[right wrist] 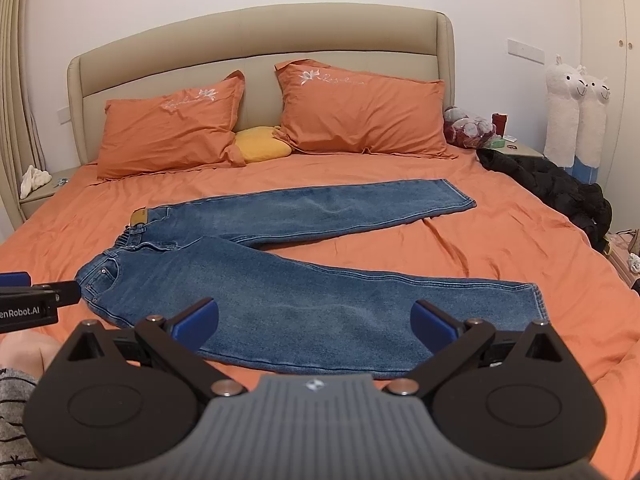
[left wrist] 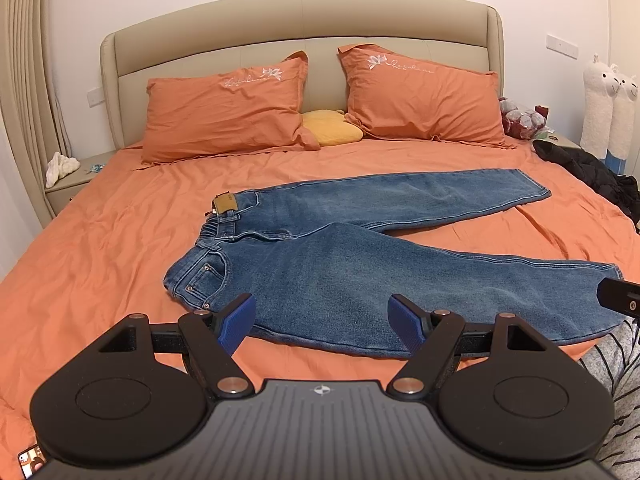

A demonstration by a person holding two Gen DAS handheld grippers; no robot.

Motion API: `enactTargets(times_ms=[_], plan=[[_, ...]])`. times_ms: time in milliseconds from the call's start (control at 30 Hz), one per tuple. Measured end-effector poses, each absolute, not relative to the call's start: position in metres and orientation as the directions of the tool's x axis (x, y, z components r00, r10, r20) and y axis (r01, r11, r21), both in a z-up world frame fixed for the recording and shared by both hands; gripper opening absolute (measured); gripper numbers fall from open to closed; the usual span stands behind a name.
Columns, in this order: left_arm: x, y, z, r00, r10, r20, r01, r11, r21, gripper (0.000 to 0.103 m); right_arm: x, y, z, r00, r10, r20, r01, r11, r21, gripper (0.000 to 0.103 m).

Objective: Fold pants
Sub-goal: 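Move both grippers toward the blue jeans lying on the bed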

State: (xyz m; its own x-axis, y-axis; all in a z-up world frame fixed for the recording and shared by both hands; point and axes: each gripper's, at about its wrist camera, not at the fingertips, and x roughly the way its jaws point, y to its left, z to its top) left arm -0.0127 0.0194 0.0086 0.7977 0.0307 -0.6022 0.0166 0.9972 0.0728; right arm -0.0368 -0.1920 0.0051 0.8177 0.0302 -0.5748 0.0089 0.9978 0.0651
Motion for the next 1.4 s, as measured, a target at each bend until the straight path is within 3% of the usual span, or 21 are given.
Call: enactTargets(times_ms=[867, 1400], plan=[[-0.016, 0.019, 0.012, 0.795, 0.033, -0.605, 0.016, 0.997, 0.075, 0.088, -0.034, -0.198, 0.005, 0.840, 0.049, -0.540, -0.001, 0.996, 0.089, 0.098], [-0.009, 0.021, 0.001, 0.767, 0.003, -0.642, 0.047, 0.997, 0.061, 0.088, -0.027, -0.204, -0.005, 0.800, 0.050, -0.598, 0.012, 0.995, 0.100, 0.098]])
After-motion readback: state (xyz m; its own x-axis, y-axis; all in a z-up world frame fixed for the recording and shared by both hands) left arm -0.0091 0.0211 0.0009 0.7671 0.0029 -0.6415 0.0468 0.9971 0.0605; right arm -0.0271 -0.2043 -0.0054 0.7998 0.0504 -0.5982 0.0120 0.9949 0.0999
